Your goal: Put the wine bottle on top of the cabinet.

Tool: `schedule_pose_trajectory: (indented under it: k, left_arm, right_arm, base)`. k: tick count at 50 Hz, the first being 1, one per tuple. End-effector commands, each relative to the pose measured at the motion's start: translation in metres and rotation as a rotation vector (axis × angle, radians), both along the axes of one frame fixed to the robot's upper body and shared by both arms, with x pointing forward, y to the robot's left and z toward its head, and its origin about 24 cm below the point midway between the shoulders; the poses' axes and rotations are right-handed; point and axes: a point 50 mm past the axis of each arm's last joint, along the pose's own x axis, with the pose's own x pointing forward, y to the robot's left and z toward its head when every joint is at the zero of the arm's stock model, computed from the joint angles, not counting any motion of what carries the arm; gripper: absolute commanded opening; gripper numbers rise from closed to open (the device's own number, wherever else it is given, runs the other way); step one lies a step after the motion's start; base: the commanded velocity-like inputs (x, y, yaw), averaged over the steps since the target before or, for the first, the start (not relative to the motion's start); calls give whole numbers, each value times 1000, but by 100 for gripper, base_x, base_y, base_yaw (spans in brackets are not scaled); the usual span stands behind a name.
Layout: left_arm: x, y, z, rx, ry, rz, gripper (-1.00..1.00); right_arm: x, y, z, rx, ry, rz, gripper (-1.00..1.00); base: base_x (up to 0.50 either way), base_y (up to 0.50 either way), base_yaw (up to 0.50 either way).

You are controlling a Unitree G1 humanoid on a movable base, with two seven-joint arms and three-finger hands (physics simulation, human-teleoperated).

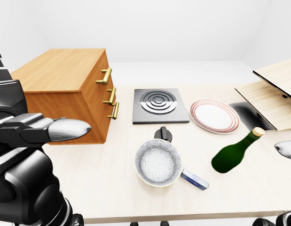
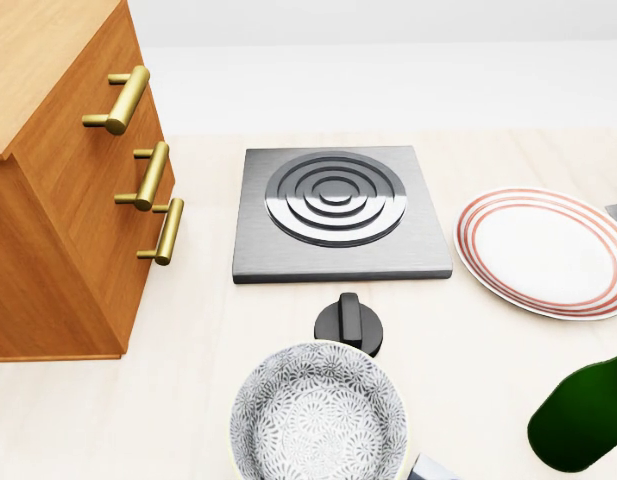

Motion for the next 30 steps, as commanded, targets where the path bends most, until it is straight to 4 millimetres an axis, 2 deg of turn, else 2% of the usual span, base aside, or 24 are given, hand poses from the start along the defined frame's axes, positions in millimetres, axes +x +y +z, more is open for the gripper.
schedule_pose_trajectory:
  k: [1,9,19,26,30]
  left_arm:
    - [0,1,-1,6,6,8,100]
    - [4,1,-5,18,32,17,100]
    - [4,0,-6,25,35,22,100]
    - [8,1,-8,31,51,31,100]
    - [7,0,-8,33,52,33,100]
  right_arm:
    - [-4,-17,-17,-9,131,-124,100]
    - [1,-31,-40,15,301,-204,100]
    - [-7,-53,-66,72,464,-295,100]
    - [-6,-71,-104,172,667,-329,100]
    - [-5,-76,-118,215,733,-326,100]
  base:
    - [0,0,0]
    - [0,0,0]
    - [0,0,0]
    - [0,0,0]
    - [0,0,0]
